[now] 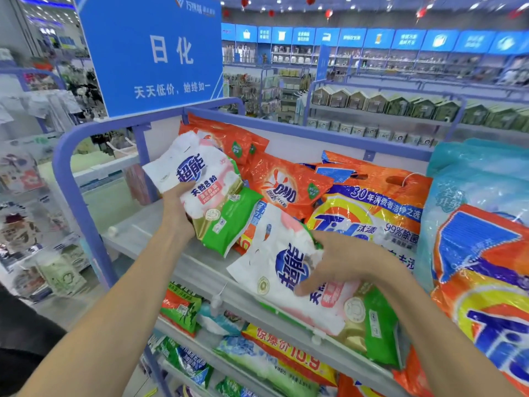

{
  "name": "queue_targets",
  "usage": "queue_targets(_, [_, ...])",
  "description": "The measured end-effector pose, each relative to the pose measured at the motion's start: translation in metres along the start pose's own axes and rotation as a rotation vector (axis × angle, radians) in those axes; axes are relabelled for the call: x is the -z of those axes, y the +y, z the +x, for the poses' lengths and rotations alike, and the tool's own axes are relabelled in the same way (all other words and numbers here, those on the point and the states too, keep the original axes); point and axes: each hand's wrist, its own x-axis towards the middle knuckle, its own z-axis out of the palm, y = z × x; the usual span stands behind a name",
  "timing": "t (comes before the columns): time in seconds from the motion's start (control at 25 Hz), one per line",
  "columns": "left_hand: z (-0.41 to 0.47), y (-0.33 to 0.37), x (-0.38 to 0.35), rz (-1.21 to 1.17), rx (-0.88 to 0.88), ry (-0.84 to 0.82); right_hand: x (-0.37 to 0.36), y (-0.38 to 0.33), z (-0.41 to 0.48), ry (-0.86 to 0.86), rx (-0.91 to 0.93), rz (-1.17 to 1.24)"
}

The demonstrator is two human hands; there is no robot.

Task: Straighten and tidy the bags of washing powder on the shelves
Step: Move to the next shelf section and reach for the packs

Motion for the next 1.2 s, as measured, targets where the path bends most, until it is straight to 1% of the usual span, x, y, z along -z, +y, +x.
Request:
queue_targets(0.08, [-0.006, 0.005, -0.007, 0.038, 0.001, -0.034, -0.004, 0.001, 0.0, 0.009, -0.033, 0.016])
queue_targets(0.12, [-0.01, 0.008, -0.007, 0.047, 0.002, -0.034, -0.006, 0.003, 0.002, 0.053, -0.024, 0.087])
queue_targets(0.2, [-0.017, 0.017, -0.004, 0.056, 0.006, -0.056, -0.007, 0.008, 0.004, 0.175, 0.015, 0.3])
queue_targets(0.32, [-0.038, 0.038, -0.002, 0.12, -0.042, -0.096, 0.004, 0.009, -0.007, 0.341, 0.062, 0.606])
queue_targets(0.44, [-0.071, 0.066, 0.0, 0.206, -0.138, -0.13, 0.019, -0.004, -0.03, 0.418, 0.161, 0.955])
queue_targets(0.52, [-0.102, 0.082, 0.002, 0.254, -0.217, -0.136, 0.022, -0.014, -0.048, 0.478, 0.231, 1.137])
queue_targets(0.6, [-0.133, 0.092, 0.009, 0.256, -0.235, -0.135, 0.019, -0.019, -0.066, 0.519, 0.279, 1.313])
queue_targets(0.64, [-0.146, 0.092, 0.013, 0.263, -0.215, -0.149, 0.014, -0.019, -0.074, 0.505, 0.287, 1.386])
queue_targets(0.72, [-0.17, 0.083, 0.019, 0.269, -0.15, -0.196, -0.006, -0.019, -0.09, 0.462, 0.266, 1.47])
queue_targets(0.8, [-0.191, 0.071, 0.022, 0.255, -0.093, -0.257, -0.031, -0.014, -0.104, 0.459, 0.238, 1.513])
queue_targets(0.96, [-0.224, 0.049, 0.029, 0.247, -0.004, -0.289, -0.07, 0.006, -0.137, 0.546, 0.185, 1.548])
queue_targets(1.04, [-0.24, 0.036, 0.03, 0.278, 0.062, -0.307, -0.081, 0.02, -0.156, 0.59, 0.146, 1.561])
queue_targets(1.2, [-0.281, 0.0, 0.018, 0.36, 0.172, -0.395, -0.098, 0.056, -0.209, 0.675, 0.113, 1.592])
